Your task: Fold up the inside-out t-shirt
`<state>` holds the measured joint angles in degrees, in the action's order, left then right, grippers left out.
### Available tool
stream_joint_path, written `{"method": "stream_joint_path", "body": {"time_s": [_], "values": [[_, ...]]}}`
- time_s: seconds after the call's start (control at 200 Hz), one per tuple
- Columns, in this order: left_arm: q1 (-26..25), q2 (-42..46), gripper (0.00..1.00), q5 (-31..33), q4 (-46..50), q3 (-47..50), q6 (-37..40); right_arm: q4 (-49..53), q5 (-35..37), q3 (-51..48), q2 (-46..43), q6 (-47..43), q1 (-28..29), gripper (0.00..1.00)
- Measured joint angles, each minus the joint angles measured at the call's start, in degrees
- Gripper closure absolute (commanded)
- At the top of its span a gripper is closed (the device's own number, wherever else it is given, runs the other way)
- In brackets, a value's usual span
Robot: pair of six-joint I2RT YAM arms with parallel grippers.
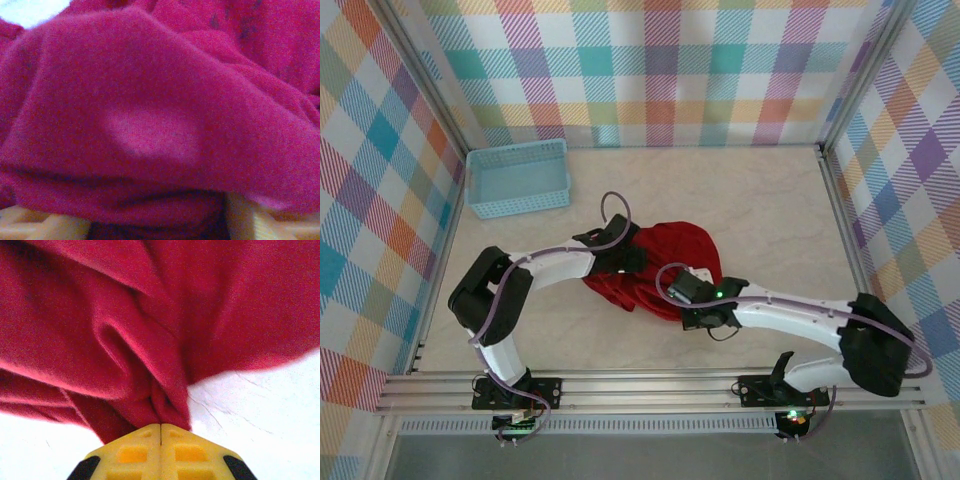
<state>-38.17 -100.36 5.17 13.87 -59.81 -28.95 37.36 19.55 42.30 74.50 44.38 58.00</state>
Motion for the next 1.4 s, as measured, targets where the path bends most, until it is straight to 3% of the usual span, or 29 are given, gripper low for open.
{"method": "stream_joint_path", "body": {"time_s": [0.285,0.56,0.635,0.71,0.835,1.105,1.4], "values": [[0.6,2.3,0.31,7.0,1.5,2.9,-2.7,4.4,1.4,-4.1,-7.6,1.9,-2.1,1.0],[1.1,6.7,0.32,10.7,2.5,8.1,-7.7,4.5,1.5,-4.1,-14.5,-2.0,-21.9,1.0],[0.4,7.8,0.31,10.4,1.9,9.2,-8.7,3.0,0.5,-4.1,-14.0,-4.0,-24.6,0.82],[-1.2,8.8,0.31,10.6,1.9,9.8,-9.2,2.7,-0.3,-4.0,-12.0,-5.9,-25.2,0.74],[-4.8,11.1,0.31,10.8,1.4,10.7,-9.9,3.5,-0.3,-4.0,-10.3,-7.8,-23.4,0.65],[-9.1,13.0,0.31,11.0,-0.5,12.7,-12.0,-1.7,-7.1,0.5,-4.5,-8.5,-6.4,0.66],[-9.1,13.1,0.31,11.5,-0.7,13.6,-13.1,-5.7,-5.8,2.7,5.2,-7.8,-5.4,0.66]]}}
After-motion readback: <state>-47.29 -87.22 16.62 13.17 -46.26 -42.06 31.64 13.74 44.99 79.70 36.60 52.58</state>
